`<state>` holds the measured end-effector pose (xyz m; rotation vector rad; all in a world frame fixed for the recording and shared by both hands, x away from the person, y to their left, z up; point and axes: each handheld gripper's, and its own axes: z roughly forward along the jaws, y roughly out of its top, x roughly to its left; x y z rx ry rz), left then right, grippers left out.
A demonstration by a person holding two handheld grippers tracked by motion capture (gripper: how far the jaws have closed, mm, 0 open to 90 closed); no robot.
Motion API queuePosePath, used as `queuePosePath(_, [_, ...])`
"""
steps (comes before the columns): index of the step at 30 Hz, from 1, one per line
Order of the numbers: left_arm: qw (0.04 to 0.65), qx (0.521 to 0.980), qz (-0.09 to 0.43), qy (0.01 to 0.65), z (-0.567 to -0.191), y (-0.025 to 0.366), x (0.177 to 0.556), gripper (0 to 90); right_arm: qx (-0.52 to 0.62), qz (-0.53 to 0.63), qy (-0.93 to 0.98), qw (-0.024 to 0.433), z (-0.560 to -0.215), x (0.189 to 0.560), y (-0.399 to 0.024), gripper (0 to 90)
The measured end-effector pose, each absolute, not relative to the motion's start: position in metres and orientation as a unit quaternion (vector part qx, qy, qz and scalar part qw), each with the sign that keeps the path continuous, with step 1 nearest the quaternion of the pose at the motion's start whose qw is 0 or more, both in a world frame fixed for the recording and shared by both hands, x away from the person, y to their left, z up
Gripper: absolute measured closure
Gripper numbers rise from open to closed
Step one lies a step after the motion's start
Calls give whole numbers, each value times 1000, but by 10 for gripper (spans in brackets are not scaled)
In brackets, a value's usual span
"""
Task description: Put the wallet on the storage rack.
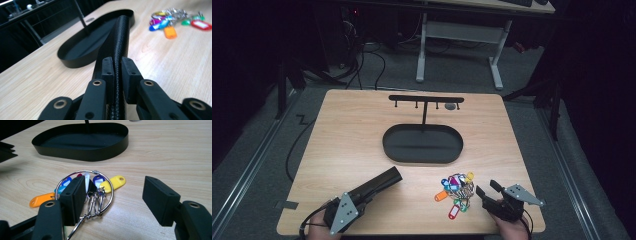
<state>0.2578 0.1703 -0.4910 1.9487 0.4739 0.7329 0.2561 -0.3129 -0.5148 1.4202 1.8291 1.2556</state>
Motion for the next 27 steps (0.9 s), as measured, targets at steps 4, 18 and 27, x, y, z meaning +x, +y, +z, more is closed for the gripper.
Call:
queuePosePath(4, [506, 782, 289, 221, -484, 184, 260, 821, 522, 461, 672, 251, -515, 256, -312, 356])
queuePosePath(18, [548, 745, 263, 276, -470, 207, 258, 825, 521, 462, 673, 251, -514, 258, -311, 356])
queuePosePath(27, [567, 723, 243, 311, -465, 224, 250, 825, 515, 465, 677, 247, -514, 266, -305, 356])
